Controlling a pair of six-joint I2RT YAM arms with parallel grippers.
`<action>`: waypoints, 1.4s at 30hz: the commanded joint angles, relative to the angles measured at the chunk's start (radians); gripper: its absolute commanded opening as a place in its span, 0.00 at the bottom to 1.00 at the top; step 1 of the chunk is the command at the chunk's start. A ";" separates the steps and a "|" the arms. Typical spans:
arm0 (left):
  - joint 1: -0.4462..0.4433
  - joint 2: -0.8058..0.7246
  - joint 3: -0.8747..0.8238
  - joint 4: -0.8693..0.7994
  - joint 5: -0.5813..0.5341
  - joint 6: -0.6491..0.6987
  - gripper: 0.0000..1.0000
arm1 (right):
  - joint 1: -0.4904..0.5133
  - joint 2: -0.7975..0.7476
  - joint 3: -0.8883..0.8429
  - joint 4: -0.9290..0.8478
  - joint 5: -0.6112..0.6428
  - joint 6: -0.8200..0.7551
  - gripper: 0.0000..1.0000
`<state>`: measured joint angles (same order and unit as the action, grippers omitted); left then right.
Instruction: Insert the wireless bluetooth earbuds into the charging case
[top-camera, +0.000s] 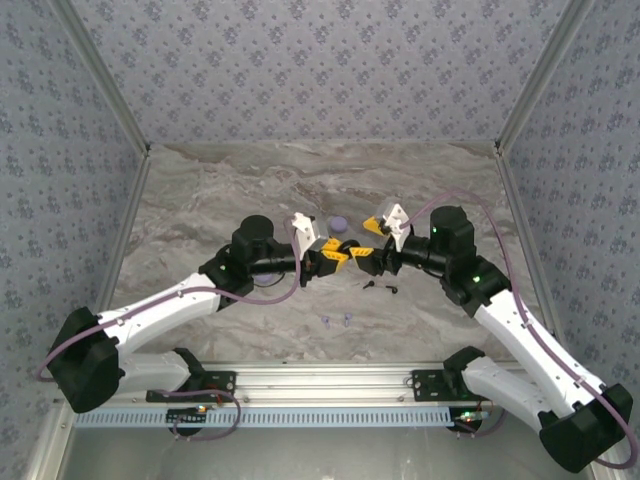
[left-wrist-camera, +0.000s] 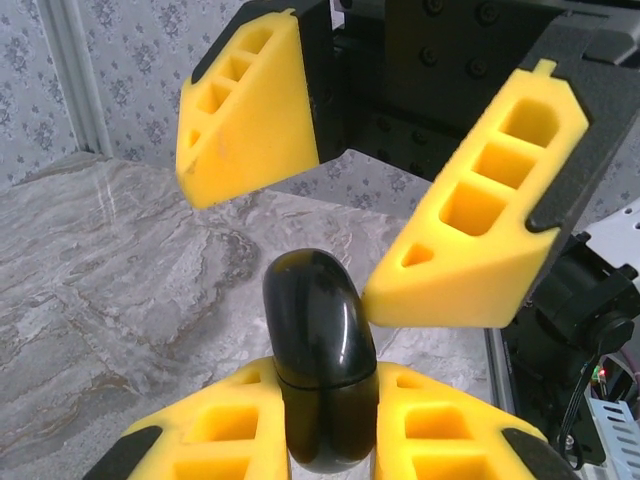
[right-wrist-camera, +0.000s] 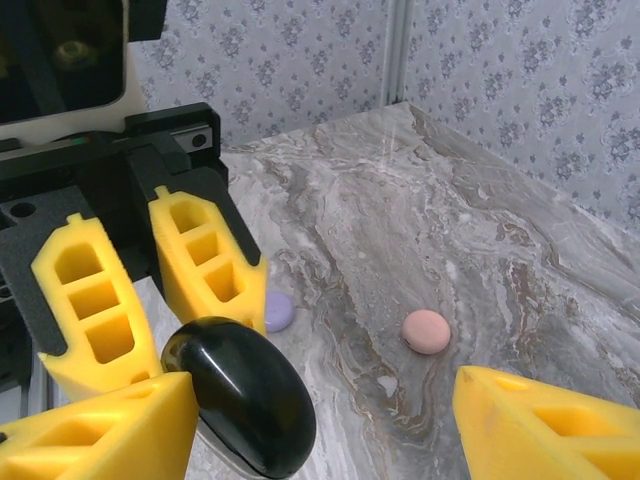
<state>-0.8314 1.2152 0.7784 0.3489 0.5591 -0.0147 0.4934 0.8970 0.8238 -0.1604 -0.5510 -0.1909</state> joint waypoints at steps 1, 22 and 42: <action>-0.012 -0.033 0.008 0.060 0.039 0.030 0.08 | -0.025 0.023 0.041 -0.012 0.040 0.027 0.70; -0.013 -0.074 -0.062 0.077 -0.078 0.039 0.08 | -0.090 -0.023 0.095 -0.096 0.087 0.192 0.76; -0.014 -0.265 -0.192 0.068 -0.188 0.025 0.08 | -0.132 0.199 -0.163 -0.390 0.496 0.619 0.55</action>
<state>-0.8383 0.9680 0.5900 0.3965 0.3870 0.0074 0.3664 1.0725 0.6846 -0.5785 -0.0959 0.3702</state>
